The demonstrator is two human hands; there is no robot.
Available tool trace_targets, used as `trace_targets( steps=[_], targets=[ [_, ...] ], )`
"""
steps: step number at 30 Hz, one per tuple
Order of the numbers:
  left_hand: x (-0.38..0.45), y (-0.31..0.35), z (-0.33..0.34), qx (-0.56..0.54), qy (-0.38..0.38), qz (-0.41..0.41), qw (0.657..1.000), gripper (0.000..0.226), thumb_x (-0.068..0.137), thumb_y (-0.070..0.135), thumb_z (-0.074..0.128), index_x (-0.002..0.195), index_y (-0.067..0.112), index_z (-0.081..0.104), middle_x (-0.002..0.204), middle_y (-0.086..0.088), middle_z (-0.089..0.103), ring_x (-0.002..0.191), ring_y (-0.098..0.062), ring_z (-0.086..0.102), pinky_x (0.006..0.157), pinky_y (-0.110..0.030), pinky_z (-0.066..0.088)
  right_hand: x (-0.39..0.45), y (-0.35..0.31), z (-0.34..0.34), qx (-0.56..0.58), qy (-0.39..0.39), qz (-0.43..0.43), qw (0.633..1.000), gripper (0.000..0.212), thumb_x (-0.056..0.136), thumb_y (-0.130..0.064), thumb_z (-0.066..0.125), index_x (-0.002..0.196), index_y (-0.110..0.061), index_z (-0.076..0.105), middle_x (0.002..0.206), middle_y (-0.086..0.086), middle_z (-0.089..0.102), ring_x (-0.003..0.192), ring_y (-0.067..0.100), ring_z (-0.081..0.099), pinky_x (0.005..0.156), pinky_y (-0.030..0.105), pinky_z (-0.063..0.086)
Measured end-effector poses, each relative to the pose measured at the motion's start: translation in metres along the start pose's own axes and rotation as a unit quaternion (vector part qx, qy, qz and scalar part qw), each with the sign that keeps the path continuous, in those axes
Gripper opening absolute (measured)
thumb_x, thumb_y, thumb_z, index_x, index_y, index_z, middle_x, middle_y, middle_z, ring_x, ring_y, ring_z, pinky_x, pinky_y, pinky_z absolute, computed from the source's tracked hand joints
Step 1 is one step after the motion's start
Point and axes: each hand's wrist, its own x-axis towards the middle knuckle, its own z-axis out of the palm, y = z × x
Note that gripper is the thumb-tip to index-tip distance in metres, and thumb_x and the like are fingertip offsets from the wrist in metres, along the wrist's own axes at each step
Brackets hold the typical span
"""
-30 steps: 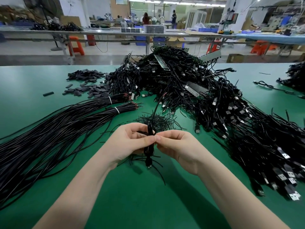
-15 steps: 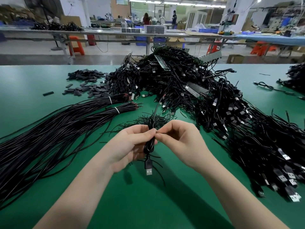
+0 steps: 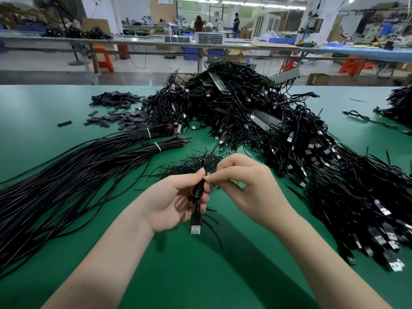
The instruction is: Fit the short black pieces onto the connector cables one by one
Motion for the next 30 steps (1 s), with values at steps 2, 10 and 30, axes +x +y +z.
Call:
trace_targets(
  steps=[2, 10, 30],
  targets=[
    [-0.001, 0.000, 0.001, -0.009, -0.027, 0.021, 0.999, 0.026, 0.071, 0.031, 0.075, 0.084, 0.010, 0.068, 0.068, 0.002, 0.060, 0.056, -0.010, 0.057, 0.056, -0.024, 0.055, 0.000, -0.001, -0.003, 0.137, -0.014, 0.082, 0.987, 0.019, 0.084, -0.001, 0.065, 0.089, -0.017, 0.076, 0.081, 0.002, 0.062, 0.080, 0.007, 0.058, 0.073, 0.016, 0.042],
    [-0.002, -0.002, 0.008, 0.070, 0.035, 0.164, 0.983, 0.009, 0.069, 0.028, 0.070, 0.072, 0.023, 0.078, 0.074, 0.002, 0.072, 0.059, -0.006, 0.064, 0.056, -0.018, 0.055, 0.002, -0.011, 0.006, 0.506, 0.037, 0.360, 0.783, 0.019, 0.071, -0.016, 0.069, 0.089, -0.010, 0.065, 0.072, 0.002, 0.068, 0.067, 0.013, 0.064, 0.067, 0.020, 0.053],
    [0.002, -0.005, 0.001, 0.283, 0.101, 0.263, 0.917, 0.014, 0.069, 0.033, 0.074, 0.082, 0.033, 0.077, 0.080, 0.009, 0.072, 0.076, -0.003, 0.065, 0.072, -0.016, 0.052, 0.002, -0.006, -0.002, 0.374, -0.055, 0.439, 0.815, 0.022, 0.062, -0.034, 0.075, 0.073, -0.015, 0.075, 0.072, 0.001, 0.067, 0.063, 0.008, 0.060, 0.063, 0.019, 0.052]
  ],
)
